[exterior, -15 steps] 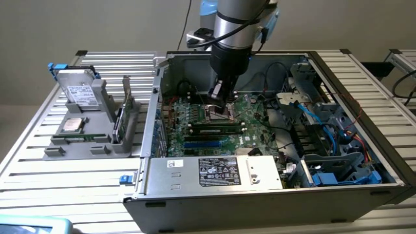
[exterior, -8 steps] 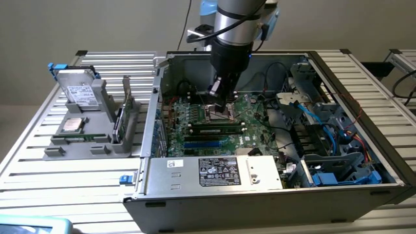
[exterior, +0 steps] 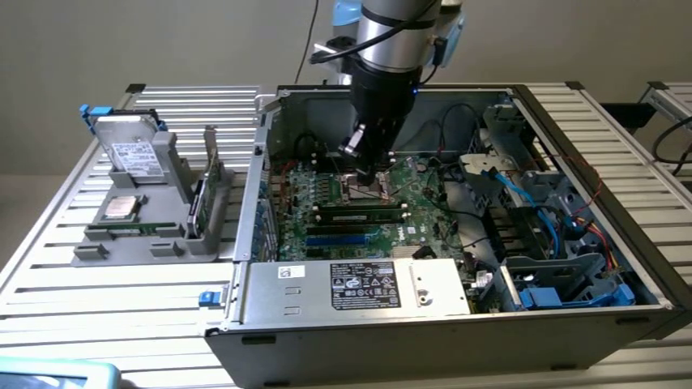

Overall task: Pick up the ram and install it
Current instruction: 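Press down the ram until it locks into place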

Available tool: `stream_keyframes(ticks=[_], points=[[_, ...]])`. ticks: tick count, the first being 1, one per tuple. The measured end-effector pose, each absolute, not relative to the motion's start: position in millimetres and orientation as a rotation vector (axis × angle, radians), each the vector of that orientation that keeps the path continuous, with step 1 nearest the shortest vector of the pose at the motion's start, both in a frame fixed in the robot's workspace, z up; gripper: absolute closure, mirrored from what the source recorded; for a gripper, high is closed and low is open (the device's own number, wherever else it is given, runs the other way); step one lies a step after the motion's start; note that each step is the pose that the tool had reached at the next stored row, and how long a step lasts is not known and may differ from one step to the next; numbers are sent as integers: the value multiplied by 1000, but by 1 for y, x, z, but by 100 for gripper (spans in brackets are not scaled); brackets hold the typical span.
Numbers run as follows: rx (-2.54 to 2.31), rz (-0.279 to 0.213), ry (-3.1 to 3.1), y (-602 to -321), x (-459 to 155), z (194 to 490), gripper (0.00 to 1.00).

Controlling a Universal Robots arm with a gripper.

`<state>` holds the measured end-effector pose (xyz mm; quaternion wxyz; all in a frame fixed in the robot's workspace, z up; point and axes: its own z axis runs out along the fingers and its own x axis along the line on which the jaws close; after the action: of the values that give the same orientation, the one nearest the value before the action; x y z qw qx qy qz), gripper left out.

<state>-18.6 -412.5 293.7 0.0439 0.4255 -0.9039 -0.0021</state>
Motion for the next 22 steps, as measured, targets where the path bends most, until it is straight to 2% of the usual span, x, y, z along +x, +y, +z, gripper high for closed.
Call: stream_keyframes(ticks=[22], points=[[931, -3, -2903, -412, -19, 302, 89]])
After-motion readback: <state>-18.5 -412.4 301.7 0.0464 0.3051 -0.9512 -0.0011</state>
